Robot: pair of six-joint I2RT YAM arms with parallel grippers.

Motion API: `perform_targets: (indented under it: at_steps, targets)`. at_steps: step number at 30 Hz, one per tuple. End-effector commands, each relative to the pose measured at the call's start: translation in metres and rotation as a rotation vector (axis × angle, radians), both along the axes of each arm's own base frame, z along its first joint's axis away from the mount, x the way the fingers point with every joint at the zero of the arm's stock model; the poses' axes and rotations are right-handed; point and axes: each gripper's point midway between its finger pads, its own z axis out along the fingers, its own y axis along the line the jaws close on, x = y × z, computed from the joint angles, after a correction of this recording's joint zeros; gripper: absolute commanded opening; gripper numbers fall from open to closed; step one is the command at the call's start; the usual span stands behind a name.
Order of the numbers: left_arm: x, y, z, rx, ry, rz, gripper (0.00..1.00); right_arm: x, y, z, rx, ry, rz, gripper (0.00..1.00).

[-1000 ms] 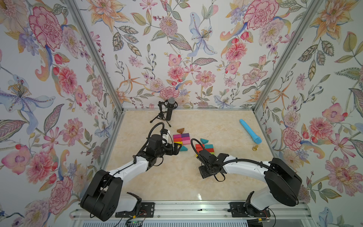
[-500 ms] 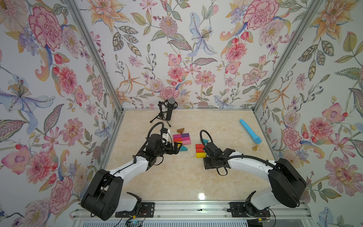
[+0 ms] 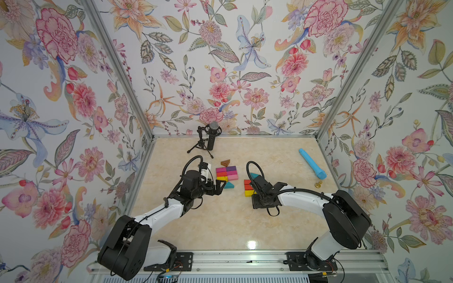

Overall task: Assemble a piece of candy with building blocks
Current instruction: Assemble the building block at the center of the board.

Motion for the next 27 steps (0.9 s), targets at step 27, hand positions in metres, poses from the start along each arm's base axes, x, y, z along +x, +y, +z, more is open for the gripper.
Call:
perform_targets:
  at_steps: [27]
  targets:
    - [-0.001,0.009,0.017,-0.007,-0.073,0.023,0.99,0.002,0.006,-0.010,-0.033,0.020,-0.017,0.68]
